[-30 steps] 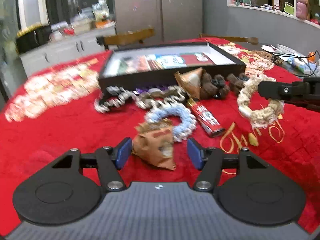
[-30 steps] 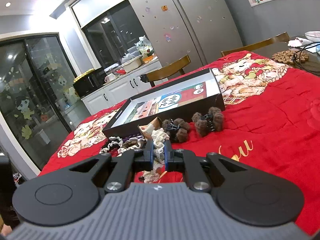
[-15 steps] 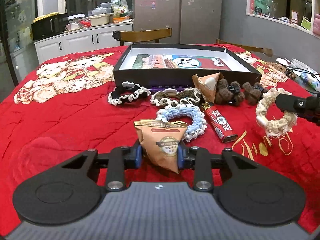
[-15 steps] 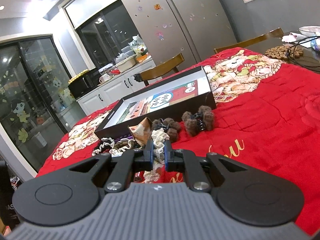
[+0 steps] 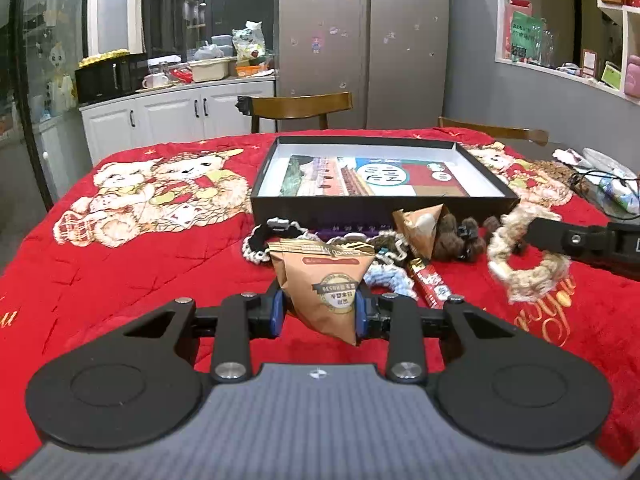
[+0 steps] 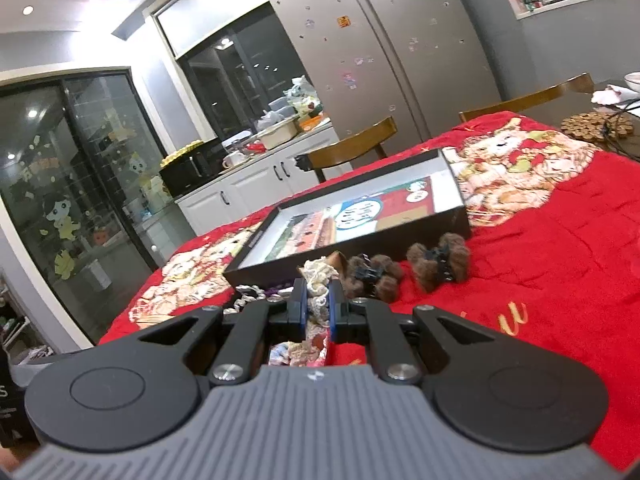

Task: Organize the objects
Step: 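Lift kraft bag with left tool while right tool carries scrunchie toward box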

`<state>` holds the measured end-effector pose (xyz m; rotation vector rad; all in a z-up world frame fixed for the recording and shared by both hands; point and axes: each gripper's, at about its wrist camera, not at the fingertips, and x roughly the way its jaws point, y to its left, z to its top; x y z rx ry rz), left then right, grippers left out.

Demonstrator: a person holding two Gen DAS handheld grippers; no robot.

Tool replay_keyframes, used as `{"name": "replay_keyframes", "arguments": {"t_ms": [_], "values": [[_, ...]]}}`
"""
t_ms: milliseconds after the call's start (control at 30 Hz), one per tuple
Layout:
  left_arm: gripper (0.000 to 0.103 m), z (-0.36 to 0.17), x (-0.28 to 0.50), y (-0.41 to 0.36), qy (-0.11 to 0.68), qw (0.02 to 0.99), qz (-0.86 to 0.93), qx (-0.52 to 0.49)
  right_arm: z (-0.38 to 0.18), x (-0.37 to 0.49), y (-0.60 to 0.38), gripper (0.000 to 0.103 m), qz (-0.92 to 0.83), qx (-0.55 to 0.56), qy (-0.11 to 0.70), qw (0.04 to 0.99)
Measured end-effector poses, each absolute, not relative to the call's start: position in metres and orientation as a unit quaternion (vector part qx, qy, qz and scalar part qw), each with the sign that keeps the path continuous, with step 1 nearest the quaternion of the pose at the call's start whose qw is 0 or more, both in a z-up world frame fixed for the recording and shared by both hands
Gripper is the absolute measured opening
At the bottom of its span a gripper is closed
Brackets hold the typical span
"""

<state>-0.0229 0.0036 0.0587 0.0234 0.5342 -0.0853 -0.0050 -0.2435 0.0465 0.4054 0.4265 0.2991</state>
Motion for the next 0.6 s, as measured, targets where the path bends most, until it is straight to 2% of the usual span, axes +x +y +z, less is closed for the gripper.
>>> {"name": "replay_keyframes", "arguments": {"t_ms": [400, 600], "values": [[0.038, 0.108, -0.025, 0.011, 0.206, 0.976, -0.064, 0.004, 0.114, -0.001, -0.219, 0.012, 0.171, 0.15, 0.149, 0.962], [0.038, 0.132, 0.005, 0.024, 0.189, 0.98, -0.054, -0.007, 0.138, 0.031, -0.211, 0.012, 0.186, 0.146, 0.136, 0.962]]}}
